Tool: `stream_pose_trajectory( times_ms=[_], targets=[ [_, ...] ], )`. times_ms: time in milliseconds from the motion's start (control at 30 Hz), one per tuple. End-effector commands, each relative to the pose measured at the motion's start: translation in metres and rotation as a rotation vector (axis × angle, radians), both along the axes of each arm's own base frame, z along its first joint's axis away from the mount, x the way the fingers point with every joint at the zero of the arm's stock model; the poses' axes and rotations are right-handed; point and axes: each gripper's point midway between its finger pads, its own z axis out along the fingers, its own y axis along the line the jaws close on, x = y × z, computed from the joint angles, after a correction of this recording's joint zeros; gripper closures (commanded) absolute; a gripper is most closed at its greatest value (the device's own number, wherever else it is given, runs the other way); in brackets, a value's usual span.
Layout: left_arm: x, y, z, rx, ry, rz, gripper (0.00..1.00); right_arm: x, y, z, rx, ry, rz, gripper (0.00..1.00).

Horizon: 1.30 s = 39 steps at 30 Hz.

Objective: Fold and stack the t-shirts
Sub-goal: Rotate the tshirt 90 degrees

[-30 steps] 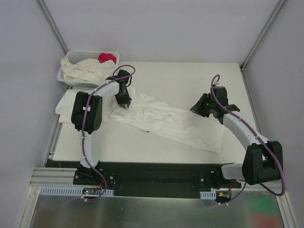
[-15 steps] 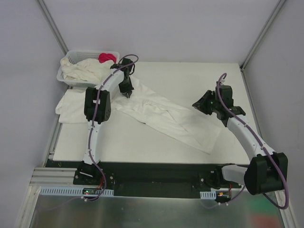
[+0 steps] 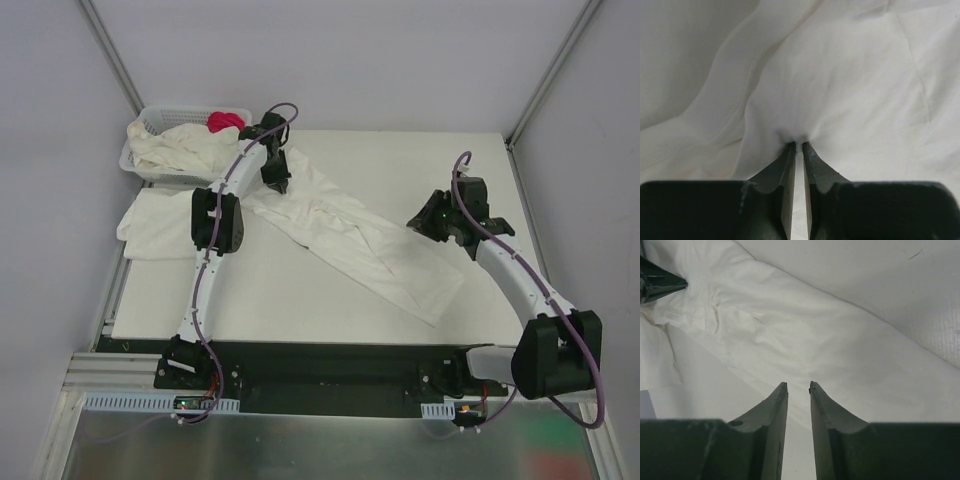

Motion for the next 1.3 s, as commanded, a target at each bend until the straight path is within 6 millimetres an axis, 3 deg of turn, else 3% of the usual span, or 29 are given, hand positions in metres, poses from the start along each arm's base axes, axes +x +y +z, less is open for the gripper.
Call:
stream_pose_trajectory(
  times_ms=[0, 33, 100, 267, 467, 667, 967, 1067, 1267],
  targets=[
    [-0.020, -0.035, -0.022, -0.056, 0.065, -0.098, 0.90, 0.000, -0.028, -0.026, -0.135, 0.085, -0.023, 0.72],
    [-0.020, -0.038, -0.021, -0.043, 0.056, -0.102, 0.89, 0.002, -0.034, -0.041, -0.145, 0.126, -0.038, 0.72],
    [-0.020, -0.040, -0.016, -0.038, 0.043, -0.113, 0.89, 0.010, -0.045, -0.051, -0.129, 0.160, -0.066, 0.71],
    [-0.018, -0.046, -0.004, -0.050, 0.009, -0.119, 0.89, 0.029, -0.051, -0.080, -0.132, 0.253, -0.066, 0.71],
    [-0.013, -0.048, 0.005, -0.055, -0.025, -0.126, 0.89, 0.038, -0.044, -0.092, -0.097, 0.288, -0.068, 0.71],
    [-0.008, -0.049, 0.009, -0.053, -0.052, -0.133, 0.89, 0.019, -0.016, -0.089, -0.091, 0.287, -0.005, 0.71],
    [0.010, -0.048, 0.011, -0.072, -0.111, -0.144, 0.88, -0.032, 0.023, -0.094, -0.106, 0.337, 0.123, 0.71],
    [0.017, -0.043, 0.013, -0.080, -0.132, -0.133, 0.88, -0.044, 0.032, -0.090, -0.115, 0.331, 0.147, 0.71],
    [0.030, -0.031, 0.024, -0.105, -0.166, -0.085, 0.88, -0.052, 0.031, -0.095, -0.136, 0.359, 0.166, 0.70]
  ],
)
